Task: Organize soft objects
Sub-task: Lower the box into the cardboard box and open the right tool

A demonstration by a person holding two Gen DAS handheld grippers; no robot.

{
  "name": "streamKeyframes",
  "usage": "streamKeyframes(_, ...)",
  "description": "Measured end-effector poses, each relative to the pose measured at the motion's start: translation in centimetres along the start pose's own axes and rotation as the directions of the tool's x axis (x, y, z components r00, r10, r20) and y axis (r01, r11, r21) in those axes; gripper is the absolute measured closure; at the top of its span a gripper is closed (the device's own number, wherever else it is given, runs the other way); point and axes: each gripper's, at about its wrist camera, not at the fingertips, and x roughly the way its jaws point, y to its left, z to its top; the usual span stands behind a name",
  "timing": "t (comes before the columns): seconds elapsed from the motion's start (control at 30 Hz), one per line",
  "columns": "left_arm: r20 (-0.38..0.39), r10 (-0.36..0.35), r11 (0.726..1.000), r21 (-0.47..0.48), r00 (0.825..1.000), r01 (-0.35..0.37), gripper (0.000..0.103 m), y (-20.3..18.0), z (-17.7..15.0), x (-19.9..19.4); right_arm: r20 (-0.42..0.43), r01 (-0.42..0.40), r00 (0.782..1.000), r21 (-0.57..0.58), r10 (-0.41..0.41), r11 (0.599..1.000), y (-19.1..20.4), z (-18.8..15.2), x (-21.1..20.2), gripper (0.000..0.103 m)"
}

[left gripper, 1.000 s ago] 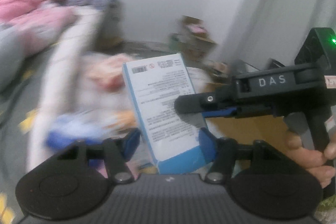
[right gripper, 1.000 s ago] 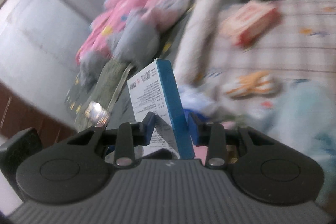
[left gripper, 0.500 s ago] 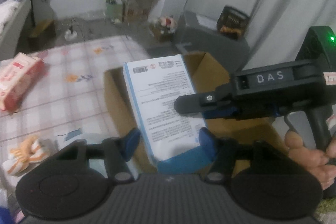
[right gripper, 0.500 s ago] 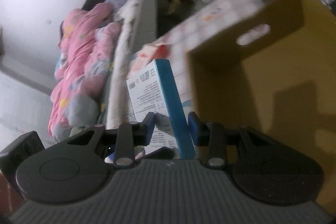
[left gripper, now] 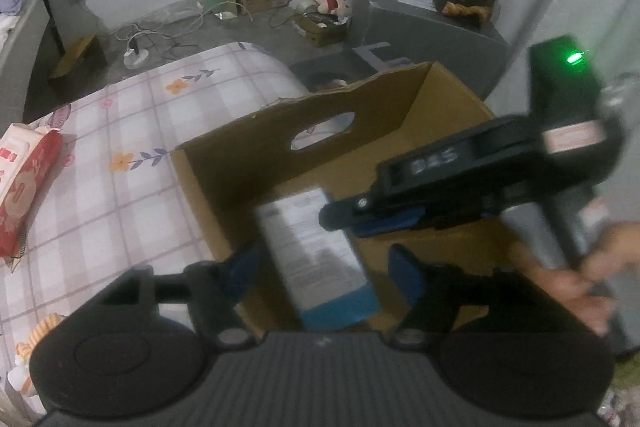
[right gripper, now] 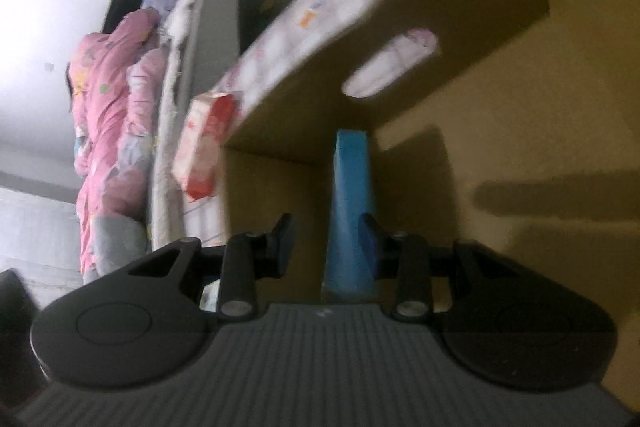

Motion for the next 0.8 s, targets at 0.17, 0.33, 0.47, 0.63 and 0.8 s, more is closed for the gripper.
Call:
streamKeyframes(0.17, 0.024, -0.01, 1.0, -0.003, 1.0, 0.01, 0.024, 0.4, -0.2, -1.8, 0.012, 0.034, 0.999, 0.034, -0.034, 0.999, -1.8, 0.0, 1.2, 0.069)
streamKeyframes(0.33, 0.05, -0.007, 1.0, -0.009, 0.999, 0.007, 0.019, 1.4, -0.7, -4.1, 0.023, 0.068, 0.997, 0.049, -0.069, 0.997, -2.2, -1.0, 1.2, 0.069)
streamKeyframes(0.47, 0.076, 0.027, 0.999, -0.025, 0.997, -0.025, 0.016, 2.8, -1.6, -6.1, -0.007, 0.1, 0.995, 0.052, -0.099, 0.994, -2.3, -1.7, 2.8, 0.071)
streamKeyframes(0.63, 0.055, 0.018, 0.996, -0.089, 0.998, -0.013, 0.015, 5.6, -4.0, -8.0, -0.04, 0.153, 0.988, 0.038, -0.152, 0.987, -2.5, -2.1, 5.0, 0.085)
streamKeyframes(0.8, 0.064, 0.046, 0.992, -0.121, 0.997, -0.038, 0.014, 7.9, -7.3, -9.8, -0.032, 0.148, 0.988, -0.015, -0.148, 0.989, -1.0, -1.5, 6.3, 0.086)
